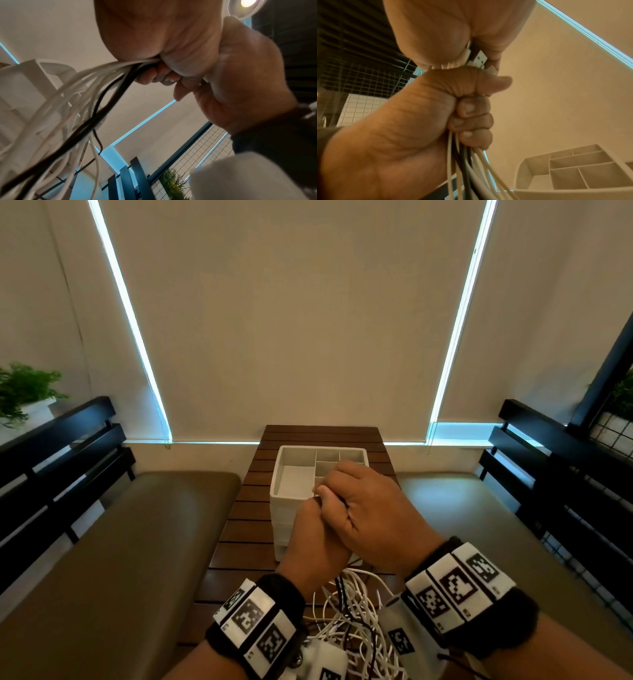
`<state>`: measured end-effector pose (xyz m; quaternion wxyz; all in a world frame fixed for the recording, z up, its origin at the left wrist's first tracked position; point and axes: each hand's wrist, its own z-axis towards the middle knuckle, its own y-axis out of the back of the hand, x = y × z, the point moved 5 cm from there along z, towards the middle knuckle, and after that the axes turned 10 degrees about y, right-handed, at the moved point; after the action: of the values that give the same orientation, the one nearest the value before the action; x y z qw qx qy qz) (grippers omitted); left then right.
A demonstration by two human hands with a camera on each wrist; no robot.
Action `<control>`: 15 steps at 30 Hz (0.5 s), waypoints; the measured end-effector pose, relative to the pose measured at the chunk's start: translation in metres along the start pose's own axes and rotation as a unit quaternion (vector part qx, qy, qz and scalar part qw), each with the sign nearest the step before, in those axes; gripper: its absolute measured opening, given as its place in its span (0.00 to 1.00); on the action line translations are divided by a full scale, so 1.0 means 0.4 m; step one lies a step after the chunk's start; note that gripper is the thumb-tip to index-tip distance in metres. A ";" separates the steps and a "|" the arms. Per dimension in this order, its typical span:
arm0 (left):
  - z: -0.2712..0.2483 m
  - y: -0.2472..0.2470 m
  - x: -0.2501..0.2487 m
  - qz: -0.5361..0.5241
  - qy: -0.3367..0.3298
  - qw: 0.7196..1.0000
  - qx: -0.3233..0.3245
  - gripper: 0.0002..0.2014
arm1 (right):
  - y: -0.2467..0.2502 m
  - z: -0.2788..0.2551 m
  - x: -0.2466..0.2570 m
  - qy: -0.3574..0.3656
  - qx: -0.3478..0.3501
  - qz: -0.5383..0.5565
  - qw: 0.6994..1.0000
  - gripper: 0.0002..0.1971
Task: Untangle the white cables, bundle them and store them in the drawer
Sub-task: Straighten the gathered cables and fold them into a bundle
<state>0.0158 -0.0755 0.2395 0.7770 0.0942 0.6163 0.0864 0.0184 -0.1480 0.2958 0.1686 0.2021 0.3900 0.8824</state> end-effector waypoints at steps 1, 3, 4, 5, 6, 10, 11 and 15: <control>0.003 -0.003 0.001 -0.034 0.013 0.999 0.008 0.06 | -0.005 0.001 -0.003 0.000 0.001 0.000 1.000 0.20; 0.007 0.002 0.023 -0.105 0.043 0.994 0.005 0.10 | -0.013 -0.004 -0.018 -0.023 0.023 0.054 0.998 0.19; 0.008 0.008 0.034 -0.092 0.049 0.995 -0.002 0.14 | -0.017 -0.012 -0.029 -0.048 0.031 0.117 0.991 0.25; 0.009 0.015 0.041 -0.068 0.050 0.996 0.001 0.18 | -0.019 -0.023 -0.043 -0.078 0.029 0.189 0.978 0.35; 0.008 0.026 0.052 -0.050 0.050 0.998 0.001 0.23 | -0.019 -0.036 -0.061 -0.107 0.014 0.257 0.960 0.45; -0.002 0.046 0.054 0.005 -0.017 1.000 -0.001 0.30 | -0.027 -0.082 -0.063 -0.143 0.029 0.313 0.938 0.59; -0.003 0.043 0.064 0.002 -0.006 1.000 0.004 0.32 | -0.031 -0.086 -0.053 -0.137 0.038 0.300 0.943 0.57; 0.006 0.021 0.103 -0.049 0.094 0.994 0.006 0.26 | -0.046 -0.065 -0.035 -0.091 0.025 0.235 0.967 0.42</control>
<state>0.0271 -0.0571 0.2034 0.7185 0.0605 0.6908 0.0529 0.0203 -0.1586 0.2627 -0.0141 0.3722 0.3366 0.8648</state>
